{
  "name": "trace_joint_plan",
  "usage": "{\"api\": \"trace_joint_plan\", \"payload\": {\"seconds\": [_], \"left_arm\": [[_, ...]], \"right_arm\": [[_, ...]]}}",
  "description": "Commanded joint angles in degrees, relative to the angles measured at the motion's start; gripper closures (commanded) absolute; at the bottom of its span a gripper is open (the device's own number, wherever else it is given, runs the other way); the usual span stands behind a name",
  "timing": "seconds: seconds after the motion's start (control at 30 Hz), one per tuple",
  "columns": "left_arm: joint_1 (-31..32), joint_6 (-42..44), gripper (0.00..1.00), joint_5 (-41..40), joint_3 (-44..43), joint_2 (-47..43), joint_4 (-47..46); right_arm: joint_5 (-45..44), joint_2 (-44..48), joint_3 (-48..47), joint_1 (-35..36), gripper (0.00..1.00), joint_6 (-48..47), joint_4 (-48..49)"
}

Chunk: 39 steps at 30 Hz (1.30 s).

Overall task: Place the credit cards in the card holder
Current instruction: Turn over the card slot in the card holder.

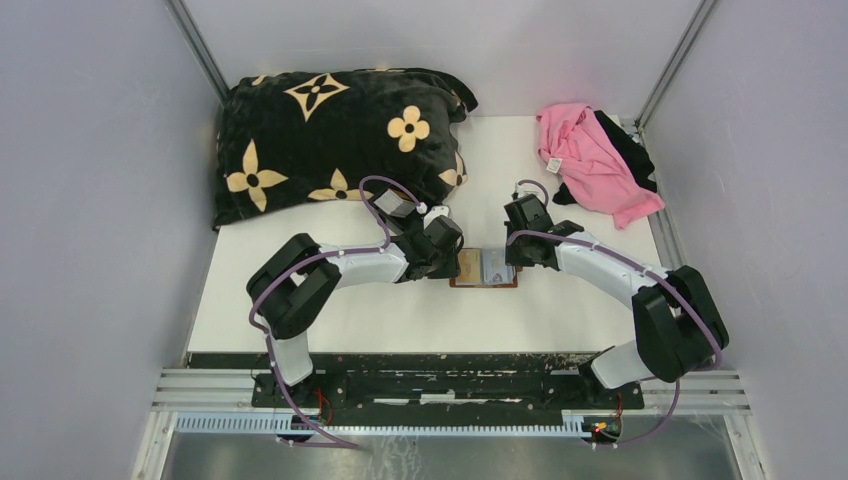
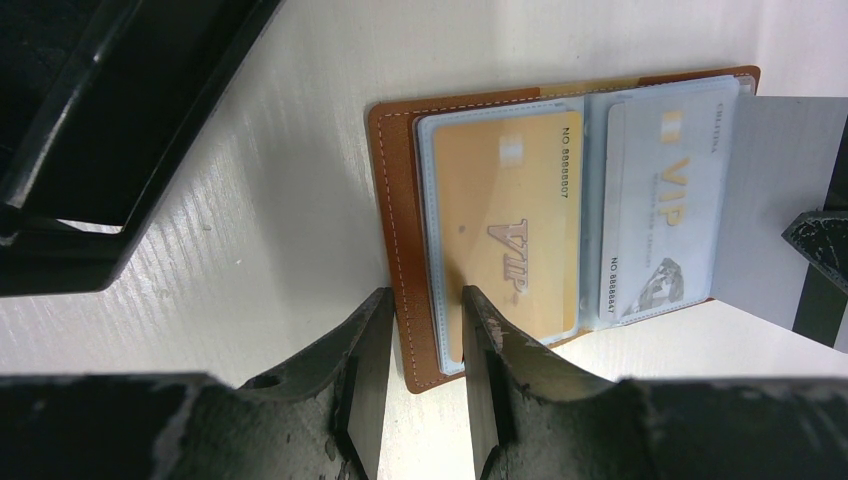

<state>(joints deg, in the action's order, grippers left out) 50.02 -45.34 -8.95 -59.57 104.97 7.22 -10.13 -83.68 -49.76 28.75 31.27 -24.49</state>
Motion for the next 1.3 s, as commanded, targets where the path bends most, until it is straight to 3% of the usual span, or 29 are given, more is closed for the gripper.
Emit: {"api": "trace_joint_plan", "payload": {"seconds": [0.0,1.27], "left_arm": [[0.7,0.3,0.6,-0.3,3.5,4.2,8.8],[0.8,0.6,0.6,-0.2,3.0,5.1,9.4]], "right_arm": [[-0.9,1.9,-1.5,-0.2,0.99,0.4,0.7],[-3.1,2.3,-2.3,-0.4,0.99,-1.3,-0.6]]}}
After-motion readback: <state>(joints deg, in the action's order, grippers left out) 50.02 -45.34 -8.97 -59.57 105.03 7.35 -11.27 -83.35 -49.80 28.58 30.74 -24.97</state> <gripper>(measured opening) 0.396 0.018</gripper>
